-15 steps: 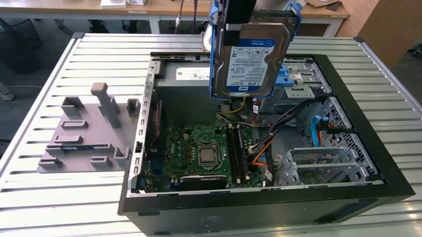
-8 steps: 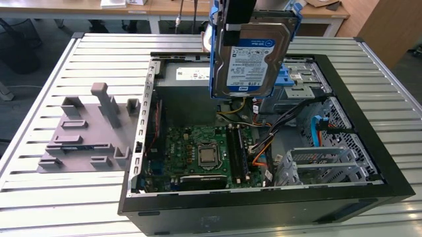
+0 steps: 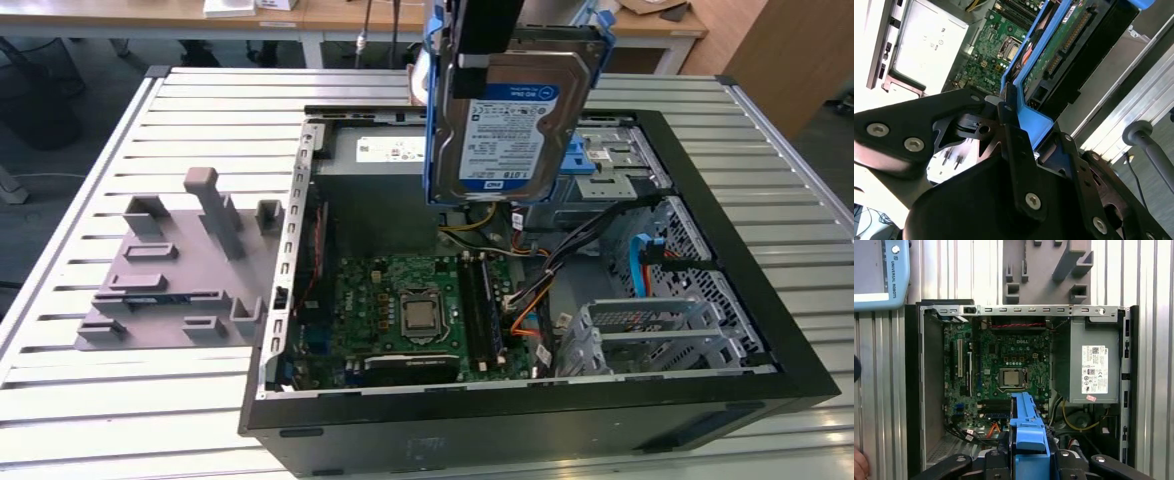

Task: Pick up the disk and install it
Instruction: 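Insert the disk into the insertion slot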

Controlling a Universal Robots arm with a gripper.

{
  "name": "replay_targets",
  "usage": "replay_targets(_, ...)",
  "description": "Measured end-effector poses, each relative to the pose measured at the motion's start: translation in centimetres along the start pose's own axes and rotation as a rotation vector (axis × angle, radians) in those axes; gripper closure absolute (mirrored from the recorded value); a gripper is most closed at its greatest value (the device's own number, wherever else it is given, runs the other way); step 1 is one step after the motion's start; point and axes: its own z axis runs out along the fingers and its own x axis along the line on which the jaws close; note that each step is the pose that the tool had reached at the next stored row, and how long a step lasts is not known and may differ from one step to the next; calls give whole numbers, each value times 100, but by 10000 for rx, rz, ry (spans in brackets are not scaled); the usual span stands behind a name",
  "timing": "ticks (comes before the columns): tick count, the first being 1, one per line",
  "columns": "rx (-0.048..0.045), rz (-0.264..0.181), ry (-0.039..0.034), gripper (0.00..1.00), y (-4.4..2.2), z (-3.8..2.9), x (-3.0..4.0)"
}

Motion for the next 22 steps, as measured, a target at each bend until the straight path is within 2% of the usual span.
replay_targets(4, 1, 3, 11, 64, -2, 2, 93)
replay_targets(9, 2, 173, 17, 64, -3, 11, 141)
replay_targets(16, 2, 225, 18, 64, -6, 22, 269)
replay_targets(22, 2, 262, 20, 64, -28, 28, 336)
